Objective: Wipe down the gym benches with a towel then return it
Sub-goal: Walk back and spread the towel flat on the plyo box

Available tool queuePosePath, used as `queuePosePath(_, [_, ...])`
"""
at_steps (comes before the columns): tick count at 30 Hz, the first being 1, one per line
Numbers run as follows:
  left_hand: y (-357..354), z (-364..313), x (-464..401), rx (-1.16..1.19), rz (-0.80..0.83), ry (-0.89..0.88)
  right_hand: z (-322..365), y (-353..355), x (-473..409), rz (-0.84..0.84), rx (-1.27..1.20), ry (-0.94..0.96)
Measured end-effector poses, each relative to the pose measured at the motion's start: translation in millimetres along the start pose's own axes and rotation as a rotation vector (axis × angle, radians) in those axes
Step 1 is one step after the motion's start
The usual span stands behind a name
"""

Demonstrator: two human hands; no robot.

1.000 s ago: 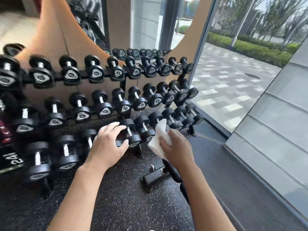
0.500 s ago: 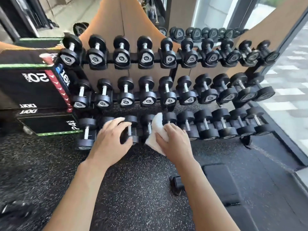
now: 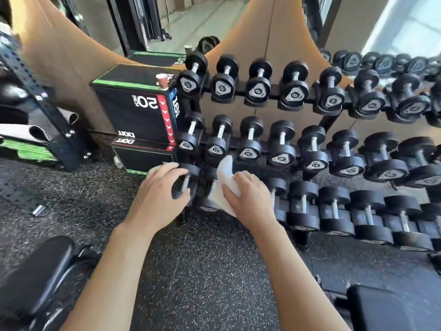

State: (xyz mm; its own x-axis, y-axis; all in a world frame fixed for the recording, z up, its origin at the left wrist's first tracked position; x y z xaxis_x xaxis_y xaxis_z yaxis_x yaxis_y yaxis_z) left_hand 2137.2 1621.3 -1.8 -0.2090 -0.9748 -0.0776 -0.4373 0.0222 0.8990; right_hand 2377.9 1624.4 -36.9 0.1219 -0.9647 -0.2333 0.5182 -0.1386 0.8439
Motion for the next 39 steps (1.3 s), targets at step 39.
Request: queuePosePath(39, [131.9, 271.8, -206.7, -0.023, -0.205, 0.350, 141.5, -182.5, -391.9, 0.176, -0.240, 0.244])
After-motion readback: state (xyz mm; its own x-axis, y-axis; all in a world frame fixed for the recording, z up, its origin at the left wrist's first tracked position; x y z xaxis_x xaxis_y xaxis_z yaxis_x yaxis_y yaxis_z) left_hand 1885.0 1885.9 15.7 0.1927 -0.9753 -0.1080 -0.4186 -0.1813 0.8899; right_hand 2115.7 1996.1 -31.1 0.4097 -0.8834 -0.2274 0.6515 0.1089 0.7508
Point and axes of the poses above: each hand's wrist, its own x-axis away from the middle knuckle, its own y-axis out of the back of the hand, z = x × y, the point moved 1 cm from there along -x, towards the middle knuckle, and after that the axes turned 8 degrees about z, right-handed, at the moved point
